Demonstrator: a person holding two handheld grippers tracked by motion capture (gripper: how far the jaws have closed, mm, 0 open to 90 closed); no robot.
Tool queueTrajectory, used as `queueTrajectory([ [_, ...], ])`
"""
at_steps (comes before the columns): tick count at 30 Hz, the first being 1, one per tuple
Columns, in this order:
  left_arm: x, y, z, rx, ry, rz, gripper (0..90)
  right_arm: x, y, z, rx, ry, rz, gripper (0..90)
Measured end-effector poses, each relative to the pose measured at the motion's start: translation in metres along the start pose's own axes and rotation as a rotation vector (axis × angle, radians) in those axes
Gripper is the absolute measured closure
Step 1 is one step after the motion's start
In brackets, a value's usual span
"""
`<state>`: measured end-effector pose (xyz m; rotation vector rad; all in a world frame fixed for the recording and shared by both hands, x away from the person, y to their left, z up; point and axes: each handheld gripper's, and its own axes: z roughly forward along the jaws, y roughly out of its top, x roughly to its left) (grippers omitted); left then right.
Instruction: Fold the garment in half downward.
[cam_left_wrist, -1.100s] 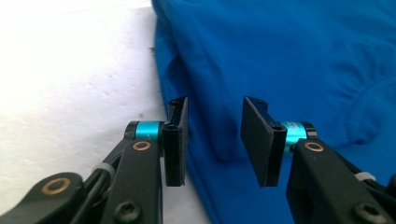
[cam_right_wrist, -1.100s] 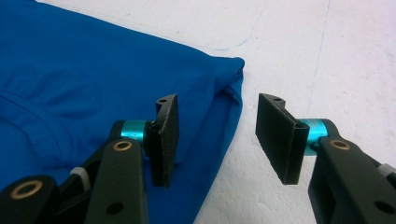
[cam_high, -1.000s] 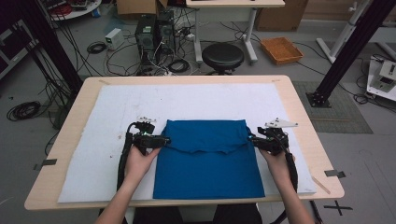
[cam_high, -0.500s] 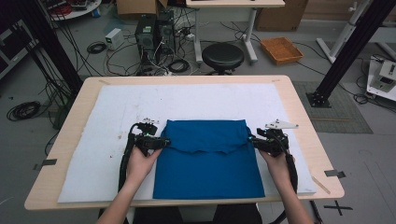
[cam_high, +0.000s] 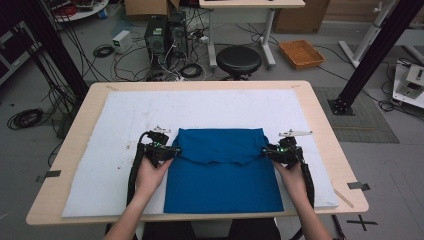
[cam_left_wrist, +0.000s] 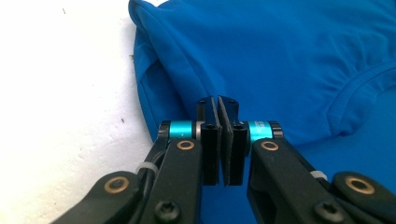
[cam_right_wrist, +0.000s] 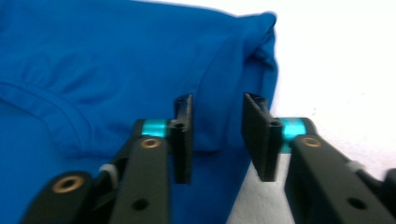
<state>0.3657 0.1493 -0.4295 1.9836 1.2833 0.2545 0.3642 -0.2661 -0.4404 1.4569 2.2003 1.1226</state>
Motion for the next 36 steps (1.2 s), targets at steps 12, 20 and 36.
queueTrajectory([
  [12,0.0012,-0.0006,-0.0051,-0.022,-0.015,0.010,87.9,0.0077,-0.0003,-0.0082,-0.037,0.007,-0.079,89.1],
  [20,0.0006,-0.0063,-0.0008,0.005,-0.001,0.006,67.1,0.0016,-0.0043,-0.0072,-0.031,0.018,-0.017,70.3],
  [36,0.0029,-0.0040,-0.0066,0.000,-0.024,0.006,85.9,0.0071,-0.0037,-0.0091,-0.028,0.014,-0.069,89.9],
])
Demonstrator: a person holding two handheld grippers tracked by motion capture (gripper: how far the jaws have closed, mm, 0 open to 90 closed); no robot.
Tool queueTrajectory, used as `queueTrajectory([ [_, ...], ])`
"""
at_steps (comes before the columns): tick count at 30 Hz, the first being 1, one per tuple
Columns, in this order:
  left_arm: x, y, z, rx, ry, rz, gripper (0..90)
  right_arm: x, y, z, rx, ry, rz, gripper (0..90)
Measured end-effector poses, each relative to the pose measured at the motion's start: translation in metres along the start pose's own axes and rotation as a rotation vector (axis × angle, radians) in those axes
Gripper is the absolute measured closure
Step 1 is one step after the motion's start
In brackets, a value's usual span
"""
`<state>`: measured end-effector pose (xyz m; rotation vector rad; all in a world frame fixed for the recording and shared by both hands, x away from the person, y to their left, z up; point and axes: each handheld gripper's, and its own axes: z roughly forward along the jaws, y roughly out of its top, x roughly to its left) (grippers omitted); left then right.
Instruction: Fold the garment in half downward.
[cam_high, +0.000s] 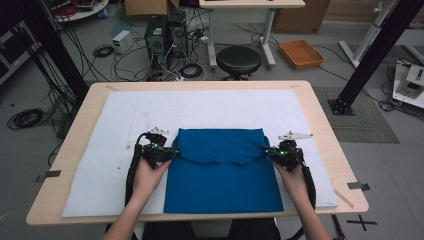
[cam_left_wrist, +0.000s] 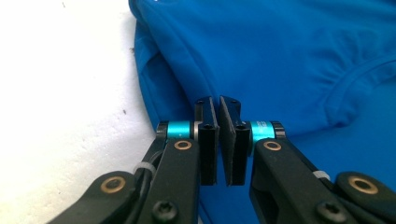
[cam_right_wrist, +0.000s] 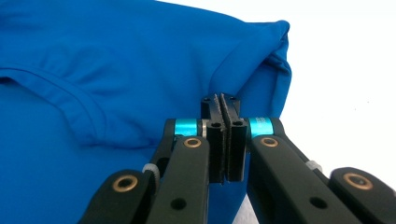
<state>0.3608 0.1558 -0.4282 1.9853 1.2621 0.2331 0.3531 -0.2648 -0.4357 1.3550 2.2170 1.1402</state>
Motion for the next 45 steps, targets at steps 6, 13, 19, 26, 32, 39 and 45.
queueTrajectory([
  [6,-0.006,-0.001,-0.016,-0.026,-0.036,0.015,85.9,0.004,0.000,-0.015,-0.019,0.025,-0.017,89.9],
  [13,-0.018,-0.010,-0.035,-0.040,-0.093,0.027,85.8,0.011,-0.009,-0.037,-0.017,0.060,-0.040,89.9],
  [19,-0.030,-0.025,-0.052,-0.045,-0.139,0.048,85.8,0.020,-0.017,-0.058,-0.021,0.086,-0.064,89.9],
  [26,-0.043,-0.044,-0.073,-0.042,-0.191,0.061,85.8,0.038,-0.032,-0.080,-0.014,0.114,-0.105,89.9],
  [32,-0.053,-0.064,-0.086,-0.014,-0.211,0.072,85.8,0.050,-0.047,-0.096,-0.004,0.121,-0.135,89.9],
  [39,-0.059,-0.080,-0.090,0.028,-0.193,0.097,85.7,0.060,-0.063,-0.107,0.017,0.113,-0.176,89.9],
  [45,-0.061,-0.085,-0.085,0.042,-0.173,0.115,85.0,0.065,-0.068,-0.106,0.036,0.078,-0.222,89.7],
])
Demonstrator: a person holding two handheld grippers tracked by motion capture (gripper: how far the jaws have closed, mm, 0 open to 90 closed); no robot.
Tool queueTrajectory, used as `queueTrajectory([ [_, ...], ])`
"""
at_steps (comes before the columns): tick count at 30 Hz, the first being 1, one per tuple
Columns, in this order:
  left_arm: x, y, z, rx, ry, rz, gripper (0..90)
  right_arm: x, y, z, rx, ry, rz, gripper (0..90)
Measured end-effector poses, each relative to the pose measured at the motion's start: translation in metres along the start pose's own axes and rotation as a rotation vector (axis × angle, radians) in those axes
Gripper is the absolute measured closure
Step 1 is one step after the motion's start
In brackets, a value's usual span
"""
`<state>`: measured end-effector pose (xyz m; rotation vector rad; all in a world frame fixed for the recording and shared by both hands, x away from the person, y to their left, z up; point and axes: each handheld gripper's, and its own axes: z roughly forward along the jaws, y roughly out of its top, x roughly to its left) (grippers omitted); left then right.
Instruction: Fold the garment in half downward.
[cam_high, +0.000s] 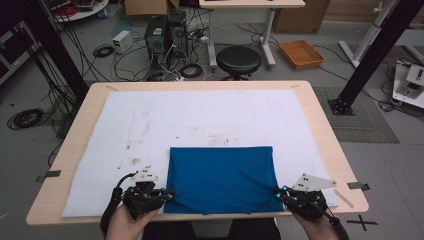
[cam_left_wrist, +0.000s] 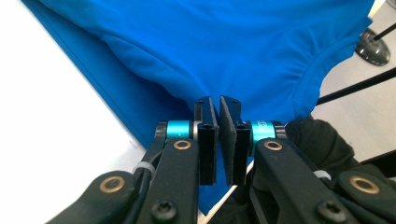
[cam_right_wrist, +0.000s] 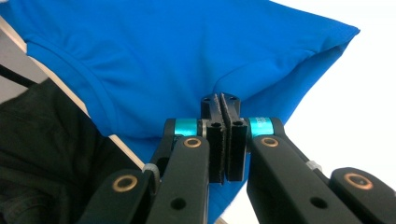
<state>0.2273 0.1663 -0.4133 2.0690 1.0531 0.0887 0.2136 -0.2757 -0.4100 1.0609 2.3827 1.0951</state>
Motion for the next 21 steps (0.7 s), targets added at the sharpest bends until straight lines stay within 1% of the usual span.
queueTrajectory([
  [1,-0.001,-0.001,0.001,0.007,0.008,0.009,83.3,-0.001,-0.001,0.001,0.000,-0.003,-0.004,89.2],
  [2,-0.002,-0.001,0.002,0.012,0.024,0.027,78.6,-0.002,-0.001,0.001,0.000,-0.002,0.000,86.5],
  [3,-0.003,-0.001,0.002,0.019,0.035,0.045,71.1,-0.003,-0.001,0.001,-0.007,-0.005,-0.007,76.1],
  [4,-0.003,-0.001,0.003,0.020,0.033,0.053,66.2,-0.004,-0.001,0.001,-0.013,-0.009,-0.006,70.8],
  [6,-0.003,0.001,0.003,0.003,0.051,0.058,59.6,-0.010,0.002,0.001,-0.025,-0.013,-0.002,68.7],
  [8,-0.001,0.005,0.002,-0.014,0.072,0.074,55.0,-0.014,0.006,0.001,-0.042,-0.027,-0.007,63.4],
  [10,0.002,0.011,0.002,-0.041,0.082,0.083,53.4,-0.022,0.013,0.004,-0.046,-0.026,0.017,57.0],
  [12,0.007,0.018,0.002,-0.076,0.093,0.079,50.8,-0.029,0.019,0.006,-0.058,-0.029,0.029,54.3],
  [13,0.011,0.023,0.003,-0.088,0.097,0.083,50.8,-0.033,0.022,0.009,-0.062,-0.028,0.036,50.7],
  [15,0.017,0.031,0.005,-0.108,0.129,0.089,51.1,-0.042,0.029,0.015,-0.065,-0.038,0.058,46.0],
  [17,0.025,0.039,0.009,-0.129,0.133,0.082,51.1,-0.051,0.035,0.023,-0.068,-0.055,0.087,39.7],
  [20,0.038,0.052,0.016,-0.155,0.150,0.074,51.1,-0.065,0.042,0.036,-0.072,-0.068,0.131,40.8],
  [21,0.043,0.056,0.019,-0.170,0.155,0.061,51.1,-0.070,0.044,0.040,-0.073,-0.068,0.143,43.0],
])
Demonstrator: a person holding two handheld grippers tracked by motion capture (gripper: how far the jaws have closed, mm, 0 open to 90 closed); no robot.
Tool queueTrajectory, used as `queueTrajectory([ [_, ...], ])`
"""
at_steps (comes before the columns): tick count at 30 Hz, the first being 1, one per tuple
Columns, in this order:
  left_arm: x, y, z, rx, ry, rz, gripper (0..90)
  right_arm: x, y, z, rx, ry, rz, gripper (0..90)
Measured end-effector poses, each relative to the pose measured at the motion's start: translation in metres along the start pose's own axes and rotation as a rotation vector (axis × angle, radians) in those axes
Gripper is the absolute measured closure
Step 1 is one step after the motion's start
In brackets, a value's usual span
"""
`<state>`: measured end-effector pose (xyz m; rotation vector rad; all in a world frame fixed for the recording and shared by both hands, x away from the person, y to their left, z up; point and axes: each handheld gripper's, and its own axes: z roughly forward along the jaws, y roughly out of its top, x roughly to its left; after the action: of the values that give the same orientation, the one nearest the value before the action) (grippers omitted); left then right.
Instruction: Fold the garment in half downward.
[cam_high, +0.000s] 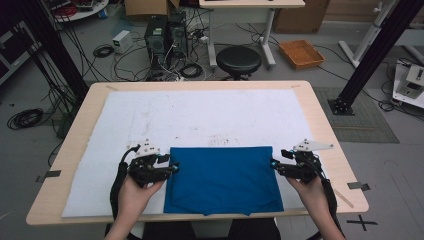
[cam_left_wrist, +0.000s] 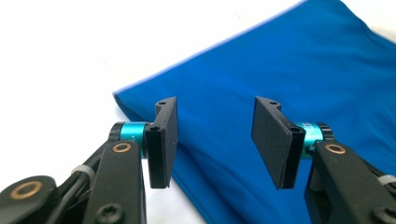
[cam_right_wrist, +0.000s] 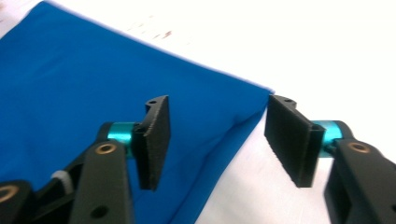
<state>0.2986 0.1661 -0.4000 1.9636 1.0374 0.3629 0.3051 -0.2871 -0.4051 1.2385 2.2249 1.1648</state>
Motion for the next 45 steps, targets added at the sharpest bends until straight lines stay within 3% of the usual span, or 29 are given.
queueTrajectory([
  [4,0.021,0.008,0.015,-0.022,0.044,-0.051,51.2,-0.016,0.009,0.020,-0.007,-0.011,0.063,49.1],
  [8,0.038,0.011,0.031,-0.011,0.087,-0.083,51.1,-0.028,0.016,0.037,-0.004,-0.027,0.129,51.8],
  [13,0.049,0.010,0.049,0.021,0.109,-0.109,51.0,-0.036,0.018,0.052,0.010,-0.051,0.168,53.4],
  [17,0.053,0.008,0.058,0.044,0.100,-0.128,50.8,-0.039,0.016,0.061,0.048,-0.055,0.178,54.2],
  [23,0.051,0.003,0.064,0.085,0.100,-0.121,53.2,-0.042,0.010,0.072,0.105,-0.038,0.172,60.5],
  [27,0.049,0.000,0.065,0.086,0.123,-0.102,62.0,-0.040,0.009,0.072,0.106,-0.033,0.141,67.0],
  [29,0.047,-0.001,0.065,0.086,0.136,-0.093,66.5,-0.038,0.008,0.072,0.113,-0.031,0.103,73.3],
  [33,0.045,-0.001,0.065,0.087,0.113,-0.090,80.9,-0.034,0.008,0.071,0.108,-0.029,0.058,85.8],
  [35,0.044,0.000,0.065,0.075,0.112,-0.083,85.4,-0.033,0.009,0.071,0.103,-0.031,0.045,86.8],
  [42,0.049,0.012,0.071,0.081,0.148,-0.040,86.7,-0.042,0.023,0.073,0.087,-0.021,0.051,87.2],
  [45,0.054,0.018,0.074,0.072,0.155,-0.052,86.7,-0.046,0.034,0.076,0.077,-0.027,0.042,87.3],
])
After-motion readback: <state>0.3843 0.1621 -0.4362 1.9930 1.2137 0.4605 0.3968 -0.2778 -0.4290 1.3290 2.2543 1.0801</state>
